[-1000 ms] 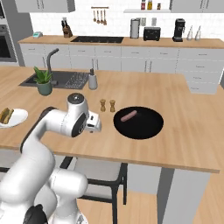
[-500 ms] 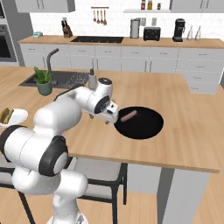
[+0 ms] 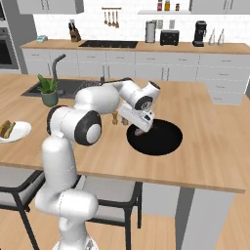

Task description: Place one bun and one sausage from the bowl on each plate.

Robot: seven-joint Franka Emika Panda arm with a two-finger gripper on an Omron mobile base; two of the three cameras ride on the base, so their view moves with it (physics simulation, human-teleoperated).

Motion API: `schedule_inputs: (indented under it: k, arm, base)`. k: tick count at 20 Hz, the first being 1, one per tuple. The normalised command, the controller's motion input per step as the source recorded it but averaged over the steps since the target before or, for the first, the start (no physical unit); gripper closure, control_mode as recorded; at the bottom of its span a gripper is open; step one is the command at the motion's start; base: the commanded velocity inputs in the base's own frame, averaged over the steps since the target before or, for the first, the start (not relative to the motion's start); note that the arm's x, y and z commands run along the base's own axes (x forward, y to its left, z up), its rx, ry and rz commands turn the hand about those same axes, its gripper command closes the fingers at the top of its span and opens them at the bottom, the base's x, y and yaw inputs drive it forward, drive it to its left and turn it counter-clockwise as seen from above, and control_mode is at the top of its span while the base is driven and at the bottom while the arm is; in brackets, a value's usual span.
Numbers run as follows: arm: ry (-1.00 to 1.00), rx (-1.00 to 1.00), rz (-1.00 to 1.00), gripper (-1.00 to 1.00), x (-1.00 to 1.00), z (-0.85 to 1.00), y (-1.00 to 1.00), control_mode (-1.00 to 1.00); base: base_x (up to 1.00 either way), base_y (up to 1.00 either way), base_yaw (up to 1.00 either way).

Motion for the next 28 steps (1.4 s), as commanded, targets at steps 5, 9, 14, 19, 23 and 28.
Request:
schedule_inputs:
  k: [5,9,14,19,23,28]
  arm:
    - [0.0,-0.02,-0.07,-1.0,0.66,-0.38,-0.07,-1.0]
    - [-0.13,-0.16,-0.09,-1.0,0.45,-0.74,-0.05,-1.0]
    - [-0.18,-0.09,-0.03,-1.0,0.39,-0.64,-0.09,-1.0]
    - [-0.23,0.0,0.0,-1.0,0.27,-0.34,-0.05,-1.0]
    - [-0.2,0.0,0.0,-1.0,0.28,-0.31,-0.09,-1.0]
    - [-0.07,-0.01,0.0,-1.0,0.21,-0.28,-0.01,-1.0]
  base:
    - [0.0,0.0,0.0]
    - [0.0,0.0,0.0]
    - [0.0,0.0,0.0]
    - [0.0,0.0,0.0]
    - [0.0,0.0,0.0]
    - [0.0,0.0,0.0]
